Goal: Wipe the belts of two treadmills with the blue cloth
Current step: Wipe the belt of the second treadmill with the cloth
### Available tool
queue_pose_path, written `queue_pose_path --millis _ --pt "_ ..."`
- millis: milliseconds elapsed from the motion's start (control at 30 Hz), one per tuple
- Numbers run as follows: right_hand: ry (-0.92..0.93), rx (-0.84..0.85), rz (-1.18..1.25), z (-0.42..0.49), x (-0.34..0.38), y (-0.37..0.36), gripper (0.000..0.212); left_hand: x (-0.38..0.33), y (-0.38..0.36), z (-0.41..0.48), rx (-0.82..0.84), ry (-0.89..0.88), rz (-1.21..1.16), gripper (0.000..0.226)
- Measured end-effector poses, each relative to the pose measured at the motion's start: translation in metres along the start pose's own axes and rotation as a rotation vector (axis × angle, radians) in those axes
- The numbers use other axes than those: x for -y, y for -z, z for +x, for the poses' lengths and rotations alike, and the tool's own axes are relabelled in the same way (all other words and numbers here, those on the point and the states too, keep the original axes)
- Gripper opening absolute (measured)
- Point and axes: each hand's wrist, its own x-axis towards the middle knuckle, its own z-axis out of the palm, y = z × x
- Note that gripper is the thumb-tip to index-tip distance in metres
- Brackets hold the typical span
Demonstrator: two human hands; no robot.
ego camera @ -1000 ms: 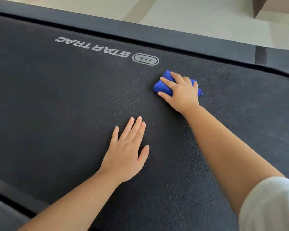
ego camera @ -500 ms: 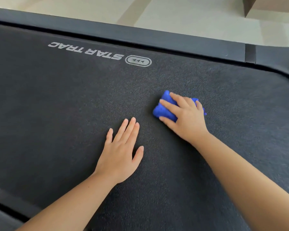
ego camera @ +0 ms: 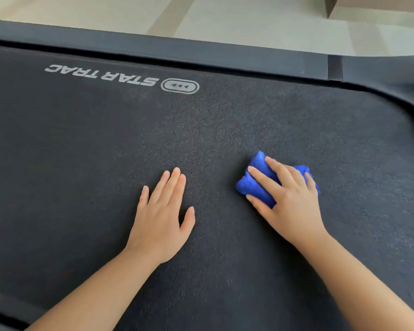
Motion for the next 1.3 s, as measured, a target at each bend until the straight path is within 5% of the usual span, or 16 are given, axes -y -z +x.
queue_pose_path --millis 200,367,633,867,1033,1300 --pt "-0.054 0.024 -0.012 0.008 -0.007 -0.001 0.052 -0.033 0.004 0.032 -0.064 -0.078 0.014 0.063" --pt "-0.138 -0.038 -0.040 0.049 -0.034 -0.010 0.051 -0.075 -0.001 0.068 0.054 -0.041 -0.017 0.068" --pt "-0.338 0.144 -0.117 0.146 -0.078 -0.020 0.053 -0.077 -0.006 0.068 0.074 -0.041 0.040 0.089" --pt "-0.177 -0.084 -0.057 0.041 -0.052 -0.005 0.049 -0.078 -0.006 0.067 0.067 -0.171 0.012 0.080" --pt "-0.123 -0.079 -0.033 0.013 -0.060 0.006 0.052 -0.077 -0.011 0.068 0.041 -0.227 -0.013 0.073" --pt "-0.525 0.137 -0.121 0.119 -0.133 0.005 0.054 -0.077 -0.003 0.068 0.102 -0.196 0.021 0.080"
